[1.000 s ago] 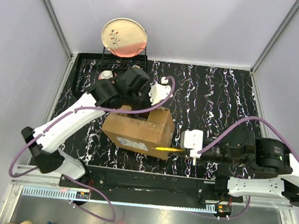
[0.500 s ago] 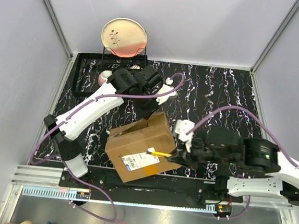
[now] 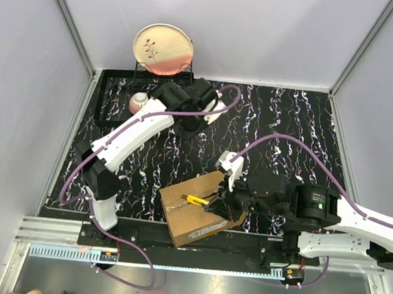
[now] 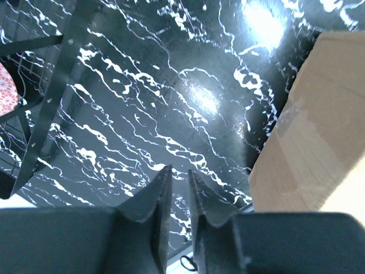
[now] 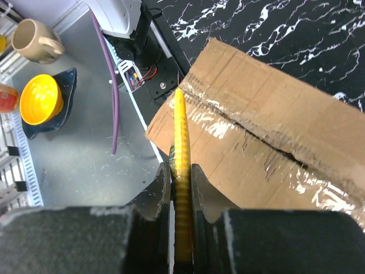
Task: Unpack the express box
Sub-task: Cut the express box at the center of the board.
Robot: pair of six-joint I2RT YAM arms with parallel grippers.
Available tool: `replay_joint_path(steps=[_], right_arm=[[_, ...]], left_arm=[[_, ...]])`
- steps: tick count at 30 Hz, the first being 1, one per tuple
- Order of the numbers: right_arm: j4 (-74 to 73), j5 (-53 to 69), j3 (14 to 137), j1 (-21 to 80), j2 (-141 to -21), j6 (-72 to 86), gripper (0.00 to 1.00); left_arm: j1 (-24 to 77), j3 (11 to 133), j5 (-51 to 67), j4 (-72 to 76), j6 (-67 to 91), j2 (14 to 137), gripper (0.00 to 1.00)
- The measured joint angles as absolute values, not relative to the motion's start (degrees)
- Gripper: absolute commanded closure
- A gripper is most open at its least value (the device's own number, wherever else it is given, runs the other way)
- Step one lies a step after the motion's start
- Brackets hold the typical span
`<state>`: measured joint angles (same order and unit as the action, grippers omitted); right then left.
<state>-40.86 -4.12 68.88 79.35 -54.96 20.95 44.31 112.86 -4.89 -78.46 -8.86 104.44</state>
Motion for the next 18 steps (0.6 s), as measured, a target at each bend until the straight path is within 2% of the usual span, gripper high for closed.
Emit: replay_joint_path(steps=[9, 13, 18], right_arm=[[-45.1, -0.7, 63.3, 79.2, -45.9, 34.1, 1.00], [-50.0, 4.0, 62.5, 79.2, -49.4, 39.2, 1.00], [-54.6, 7.4, 58.1, 79.2, -51.0, 45.5, 1.00]], left_arm=[[32.7, 114.4, 8.7, -77.7, -12.4, 100.7, 0.75], [28.1, 107.7, 11.2, -76.6, -16.5, 97.5, 0.75], [28.8, 98.1, 12.7, -76.4, -20.5, 91.8, 0.76]])
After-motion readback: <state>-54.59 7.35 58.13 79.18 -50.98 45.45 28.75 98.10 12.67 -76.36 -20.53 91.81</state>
